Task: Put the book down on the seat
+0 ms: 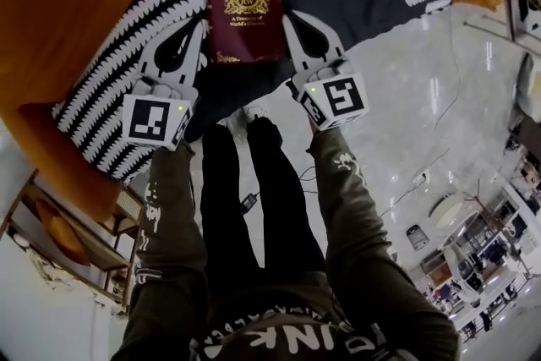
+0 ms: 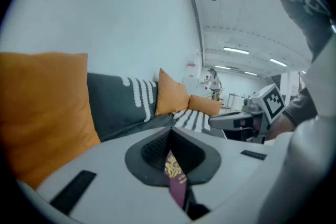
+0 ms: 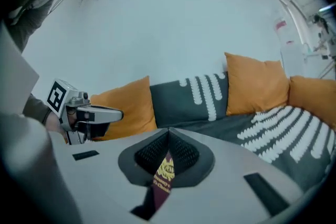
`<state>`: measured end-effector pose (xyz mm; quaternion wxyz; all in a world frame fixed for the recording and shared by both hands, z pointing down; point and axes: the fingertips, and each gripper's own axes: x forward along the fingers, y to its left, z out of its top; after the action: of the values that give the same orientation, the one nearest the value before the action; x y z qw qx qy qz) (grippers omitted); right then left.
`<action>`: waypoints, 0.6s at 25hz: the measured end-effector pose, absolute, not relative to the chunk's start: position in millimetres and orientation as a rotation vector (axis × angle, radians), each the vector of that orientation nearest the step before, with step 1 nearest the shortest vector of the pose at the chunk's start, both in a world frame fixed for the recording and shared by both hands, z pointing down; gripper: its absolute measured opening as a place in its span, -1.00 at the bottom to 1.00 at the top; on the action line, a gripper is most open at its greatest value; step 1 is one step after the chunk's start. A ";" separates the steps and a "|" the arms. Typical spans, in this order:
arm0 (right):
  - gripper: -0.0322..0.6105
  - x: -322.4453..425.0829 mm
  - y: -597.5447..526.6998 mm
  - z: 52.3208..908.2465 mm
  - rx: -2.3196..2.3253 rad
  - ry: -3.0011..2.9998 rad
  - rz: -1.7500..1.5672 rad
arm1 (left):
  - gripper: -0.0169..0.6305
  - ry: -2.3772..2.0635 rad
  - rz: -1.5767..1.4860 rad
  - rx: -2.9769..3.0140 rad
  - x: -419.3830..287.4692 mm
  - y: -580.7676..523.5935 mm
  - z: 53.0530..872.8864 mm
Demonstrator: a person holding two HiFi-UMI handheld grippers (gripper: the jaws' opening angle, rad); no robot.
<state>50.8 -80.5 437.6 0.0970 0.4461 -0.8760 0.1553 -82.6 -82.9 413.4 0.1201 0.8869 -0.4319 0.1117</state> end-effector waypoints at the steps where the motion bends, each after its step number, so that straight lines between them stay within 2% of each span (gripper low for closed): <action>1: -0.87 47.5 -82.9 409.9 1.324 -2.620 0.422 | -0.93 -1.277 0.312 2.616 -84.1 -84.8 386.2; 10: -0.87 37.5 -51.5 101.1 1.356 -2.840 0.127 | -0.93 -1.244 0.183 2.785 -70.2 -58.8 101.4; 15: -0.87 28.2 -13.1 -31.4 1.346 -2.860 0.021 | -0.93 -1.146 0.112 2.913 -67.5 -19.4 -44.8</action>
<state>28.2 -13.1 -31.4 -0.0096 0.4257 -0.9048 0.0068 -67.5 -19.4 -44.8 0.0045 0.9300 -0.3657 0.0358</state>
